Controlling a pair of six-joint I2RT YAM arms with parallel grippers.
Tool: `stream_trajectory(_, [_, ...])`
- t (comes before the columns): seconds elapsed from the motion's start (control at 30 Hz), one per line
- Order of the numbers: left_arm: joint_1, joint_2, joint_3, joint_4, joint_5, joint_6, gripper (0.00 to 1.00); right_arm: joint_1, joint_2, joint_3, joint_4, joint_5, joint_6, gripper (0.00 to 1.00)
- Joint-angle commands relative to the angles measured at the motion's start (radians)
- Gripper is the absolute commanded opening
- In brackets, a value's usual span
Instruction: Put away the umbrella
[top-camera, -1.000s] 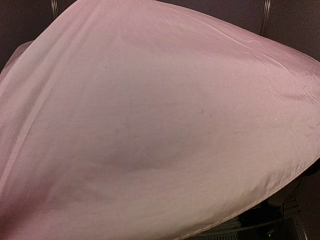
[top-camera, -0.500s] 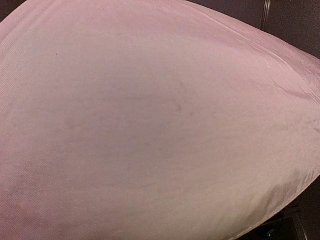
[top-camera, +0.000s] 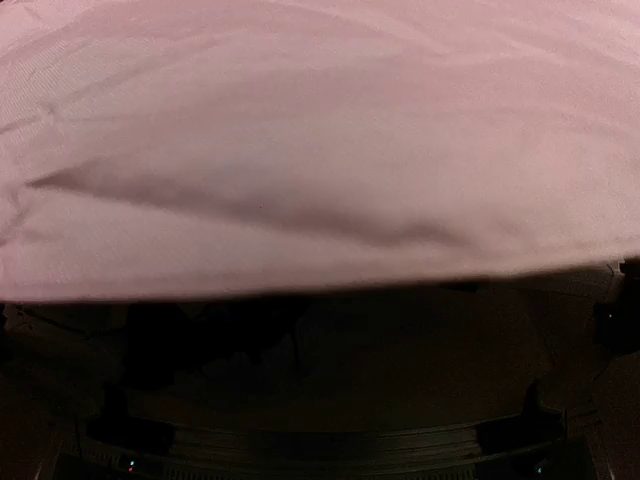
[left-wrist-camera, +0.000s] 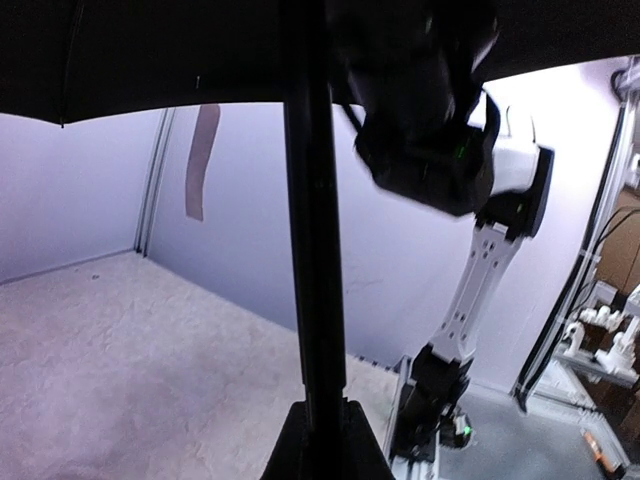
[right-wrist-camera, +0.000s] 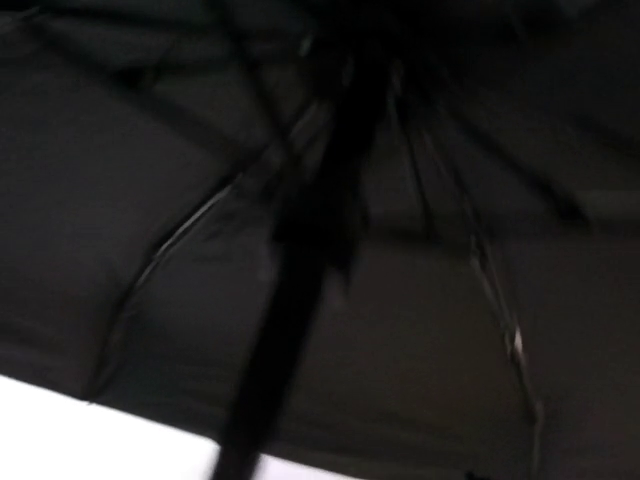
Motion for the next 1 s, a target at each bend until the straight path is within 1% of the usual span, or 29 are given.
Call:
stream_trajectory(0.0, [0.013, -0.036, 0.028, 0.166, 0.08, -0.01, 0.0, -0.011, -0.024, -0.03, -0.054, -0.067, 0.028, 0.56])
stream_trajectory(0.07, [0.013, -0.025, 0.042, 0.147, 0.092, -0.005, 0.0, -0.01, -0.014, -0.018, -0.067, -0.088, 0.035, 0.54])
stream_trajectory(0.17, [0.012, -0.02, 0.047, 0.133, 0.097, 0.0, 0.0, -0.01, 0.005, 0.015, -0.104, -0.114, 0.046, 0.57])
stream_trajectory(0.23, [0.013, -0.017, 0.058, 0.109, 0.09, 0.001, 0.0, -0.01, 0.012, 0.02, -0.105, -0.132, 0.048, 0.59])
stream_trajectory(0.3, [0.014, -0.018, 0.052, 0.118, 0.095, -0.003, 0.0, -0.01, 0.015, 0.033, -0.119, -0.165, 0.056, 0.62])
stream_trajectory(0.37, [0.015, -0.023, 0.04, 0.143, 0.112, -0.009, 0.0, -0.01, 0.012, 0.046, -0.148, -0.176, 0.057, 0.68])
stream_trajectory(0.47, [0.016, -0.024, 0.054, 0.115, 0.134, -0.001, 0.0, -0.01, -0.008, 0.043, -0.195, -0.207, 0.034, 0.73])
stream_trajectory(0.57, [0.017, -0.026, 0.048, 0.118, 0.153, 0.003, 0.0, -0.01, -0.042, 0.036, -0.276, -0.253, 0.007, 0.75])
stream_trajectory(0.73, [0.038, -0.01, 0.049, 0.113, 0.179, -0.021, 0.0, -0.01, -0.052, 0.027, -0.309, -0.361, -0.002, 0.72])
stream_trajectory(0.77, [0.042, -0.005, 0.05, 0.112, 0.182, -0.03, 0.0, -0.01, -0.047, 0.031, -0.316, -0.365, 0.002, 0.69])
stream_trajectory(0.83, [0.048, 0.002, 0.055, 0.102, 0.188, -0.038, 0.0, -0.01, -0.034, 0.034, -0.321, -0.37, 0.011, 0.61])
stream_trajectory(0.9, [0.056, 0.008, 0.057, 0.1, 0.195, -0.052, 0.0, -0.012, -0.025, 0.033, -0.32, -0.375, 0.012, 0.56])
stream_trajectory(0.93, [0.061, 0.013, 0.057, 0.102, 0.199, -0.063, 0.0, -0.012, -0.024, 0.032, -0.321, -0.375, 0.01, 0.56])
stream_trajectory(0.97, [0.069, 0.016, 0.056, 0.101, 0.202, -0.075, 0.0, -0.014, -0.024, 0.031, -0.326, -0.375, 0.008, 0.59])
